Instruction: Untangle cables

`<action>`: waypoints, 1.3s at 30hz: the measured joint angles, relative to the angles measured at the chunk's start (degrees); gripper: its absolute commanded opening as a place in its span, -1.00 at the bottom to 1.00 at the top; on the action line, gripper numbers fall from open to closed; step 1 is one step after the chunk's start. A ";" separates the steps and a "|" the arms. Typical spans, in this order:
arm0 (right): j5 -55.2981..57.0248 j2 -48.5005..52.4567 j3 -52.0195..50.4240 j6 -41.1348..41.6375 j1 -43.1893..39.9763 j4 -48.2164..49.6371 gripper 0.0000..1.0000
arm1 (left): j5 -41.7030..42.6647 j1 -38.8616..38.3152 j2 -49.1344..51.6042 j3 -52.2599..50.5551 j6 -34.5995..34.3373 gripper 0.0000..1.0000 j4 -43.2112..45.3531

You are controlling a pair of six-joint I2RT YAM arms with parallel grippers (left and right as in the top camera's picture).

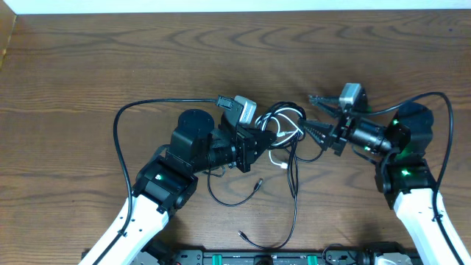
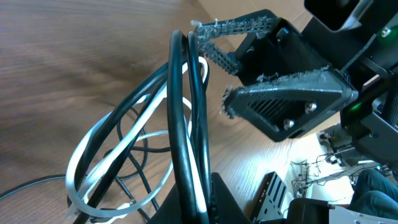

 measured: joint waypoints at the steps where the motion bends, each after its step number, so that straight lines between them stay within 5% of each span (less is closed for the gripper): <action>1: 0.37 0.13 0.00 -0.09 0.37 0.00 0.15 | 0.00 0.00 0.00 0.00 -0.09 -0.85 0.00; 9: 3.37 1.29 0.00 -0.85 2.49 -0.02 -0.10 | 0.00 0.00 0.00 0.00 -0.20 -0.85 0.00; 19: 4.94 1.29 0.00 -0.92 2.67 -0.04 -0.98 | 0.00 0.00 0.00 0.00 -0.20 -0.85 0.00; 39: 5.07 1.29 0.00 4.04 1.20 0.76 -0.98 | -1.86 0.00 0.09 0.00 -0.22 -0.85 -1.20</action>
